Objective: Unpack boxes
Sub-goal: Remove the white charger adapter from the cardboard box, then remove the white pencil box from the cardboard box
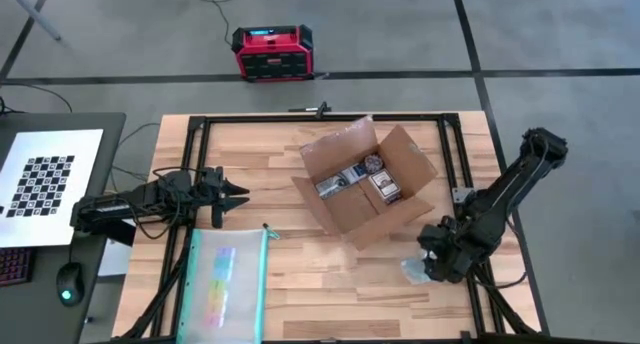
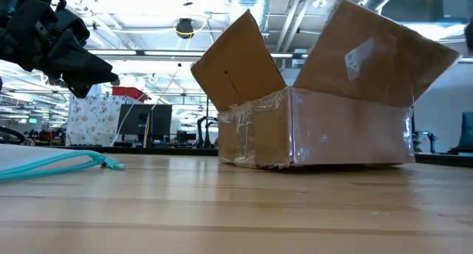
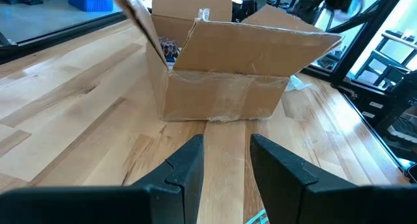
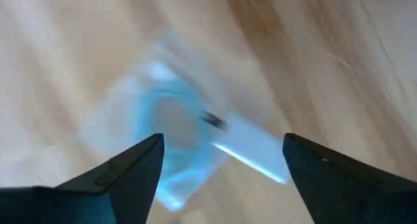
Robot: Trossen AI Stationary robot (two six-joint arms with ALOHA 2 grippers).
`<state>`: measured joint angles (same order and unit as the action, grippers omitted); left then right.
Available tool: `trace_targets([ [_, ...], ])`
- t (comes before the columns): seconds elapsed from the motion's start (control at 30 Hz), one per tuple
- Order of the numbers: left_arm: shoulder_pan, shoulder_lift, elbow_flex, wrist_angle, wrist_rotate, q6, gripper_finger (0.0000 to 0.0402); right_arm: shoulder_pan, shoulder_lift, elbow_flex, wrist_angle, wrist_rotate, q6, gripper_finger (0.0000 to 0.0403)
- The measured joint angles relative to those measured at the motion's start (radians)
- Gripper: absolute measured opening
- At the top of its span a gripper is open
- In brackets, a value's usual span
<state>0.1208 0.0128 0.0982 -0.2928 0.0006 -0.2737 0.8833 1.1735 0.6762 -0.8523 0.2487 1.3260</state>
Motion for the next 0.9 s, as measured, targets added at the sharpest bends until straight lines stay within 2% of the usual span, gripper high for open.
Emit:
trace_targets([
  [0.13, 0.0, 0.0, 0.0, 0.0, 0.0, 0.0, 0.0109, -0.013, -0.061, 0.149, -0.122, 0.017, -0.1, 0.031],
  [0.27, 0.0, 0.0, 0.0, 0.0, 0.0, 0.0, 0.0109, -0.075, -0.108, 0.35, -0.258, 0.157, -0.269, 0.0302],
  [0.37, 0.0, 0.0, 0.0, 0.0, 0.0, 0.0, 0.0109, -0.168, -0.109, 0.475, -0.263, 0.295, -0.482, 0.0301],
  [0.47, 0.0, 0.0, 0.0, 0.0, 0.0, 0.0, 0.0109, -0.32, -0.081, 0.535, -0.202, 0.354, -0.754, 0.0301],
  [0.67, 0.0, 0.0, 0.0, 0.0, 0.0, 0.0, 0.0109, -0.733, 0.076, 0.538, 0.034, 0.343, -1.168, 0.0301],
  [0.8, 0.0, 0.0, 0.0, 0.0, 0.0, 0.0, 0.0109, -0.938, 0.232, 0.538, 0.192, 0.181, -1.425, 0.0301],
  [0.9, 0.0, 0.0, 0.0, 0.0, 0.0, 0.0, 0.0109, -1.021, 0.368, 0.538, 0.231, 0.043, -1.508, 0.0301],
])
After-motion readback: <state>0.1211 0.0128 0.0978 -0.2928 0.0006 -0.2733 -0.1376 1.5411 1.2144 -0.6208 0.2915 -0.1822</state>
